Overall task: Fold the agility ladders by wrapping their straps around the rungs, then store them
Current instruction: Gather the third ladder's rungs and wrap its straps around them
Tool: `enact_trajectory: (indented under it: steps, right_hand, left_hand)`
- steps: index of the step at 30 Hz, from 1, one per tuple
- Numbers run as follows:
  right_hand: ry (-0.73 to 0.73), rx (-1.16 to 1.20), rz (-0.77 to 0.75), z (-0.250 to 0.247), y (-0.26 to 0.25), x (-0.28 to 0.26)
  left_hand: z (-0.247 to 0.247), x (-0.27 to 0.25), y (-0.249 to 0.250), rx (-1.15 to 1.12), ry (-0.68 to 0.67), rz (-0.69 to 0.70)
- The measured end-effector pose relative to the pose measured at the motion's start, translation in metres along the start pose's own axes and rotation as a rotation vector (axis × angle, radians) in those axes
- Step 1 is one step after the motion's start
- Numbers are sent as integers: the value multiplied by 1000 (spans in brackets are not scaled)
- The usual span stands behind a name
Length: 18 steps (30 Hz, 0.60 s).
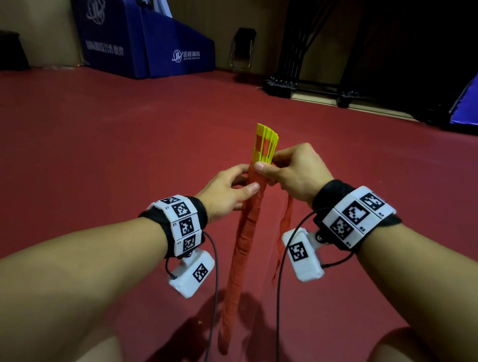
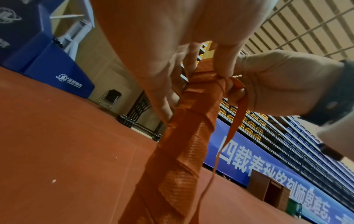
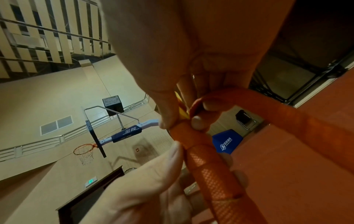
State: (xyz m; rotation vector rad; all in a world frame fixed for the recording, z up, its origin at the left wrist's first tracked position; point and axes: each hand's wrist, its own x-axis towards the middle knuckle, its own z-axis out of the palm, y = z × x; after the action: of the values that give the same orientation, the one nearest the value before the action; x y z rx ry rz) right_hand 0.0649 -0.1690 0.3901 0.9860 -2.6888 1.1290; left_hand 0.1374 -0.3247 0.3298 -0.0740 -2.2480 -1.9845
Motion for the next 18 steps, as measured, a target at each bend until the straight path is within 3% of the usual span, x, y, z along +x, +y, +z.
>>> enact_trajectory:
  steps: [8,18]
  right_hand:
    - [1,108,-40,-2,2,-2]
    - [206,81,78,12,6,-1]
  left_hand:
    - [-1,0,7,37,91,9]
    - [-6,-1,3,74,178,73]
